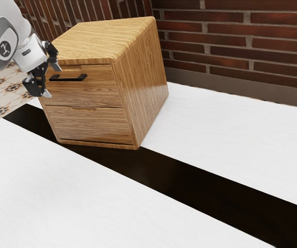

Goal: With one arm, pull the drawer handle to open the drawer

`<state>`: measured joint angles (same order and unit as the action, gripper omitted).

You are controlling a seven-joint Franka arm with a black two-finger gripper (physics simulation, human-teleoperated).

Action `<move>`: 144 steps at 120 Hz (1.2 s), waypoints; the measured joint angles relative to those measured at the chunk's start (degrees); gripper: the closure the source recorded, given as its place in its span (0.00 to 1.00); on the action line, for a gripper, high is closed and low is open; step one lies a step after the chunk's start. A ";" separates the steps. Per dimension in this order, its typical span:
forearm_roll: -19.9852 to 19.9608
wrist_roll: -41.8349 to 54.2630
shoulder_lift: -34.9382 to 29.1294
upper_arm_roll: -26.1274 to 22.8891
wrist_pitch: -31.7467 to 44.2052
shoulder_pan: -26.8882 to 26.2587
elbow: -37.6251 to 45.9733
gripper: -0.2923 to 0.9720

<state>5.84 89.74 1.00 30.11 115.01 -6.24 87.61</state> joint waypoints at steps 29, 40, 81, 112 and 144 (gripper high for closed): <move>0.04 0.03 -0.11 1.33 0.23 1.13 0.21 0.23; 0.05 0.04 -0.01 1.42 1.12 2.55 0.20 0.23; -0.43 -0.03 0.04 0.60 3.92 7.84 0.26 0.23; -1.06 -0.16 0.27 -0.29 4.79 7.34 0.16 0.23; -2.28 -0.22 1.02 -1.33 5.00 1.45 3.24 0.23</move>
<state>3.56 89.52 2.01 28.79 120.01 -4.80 90.85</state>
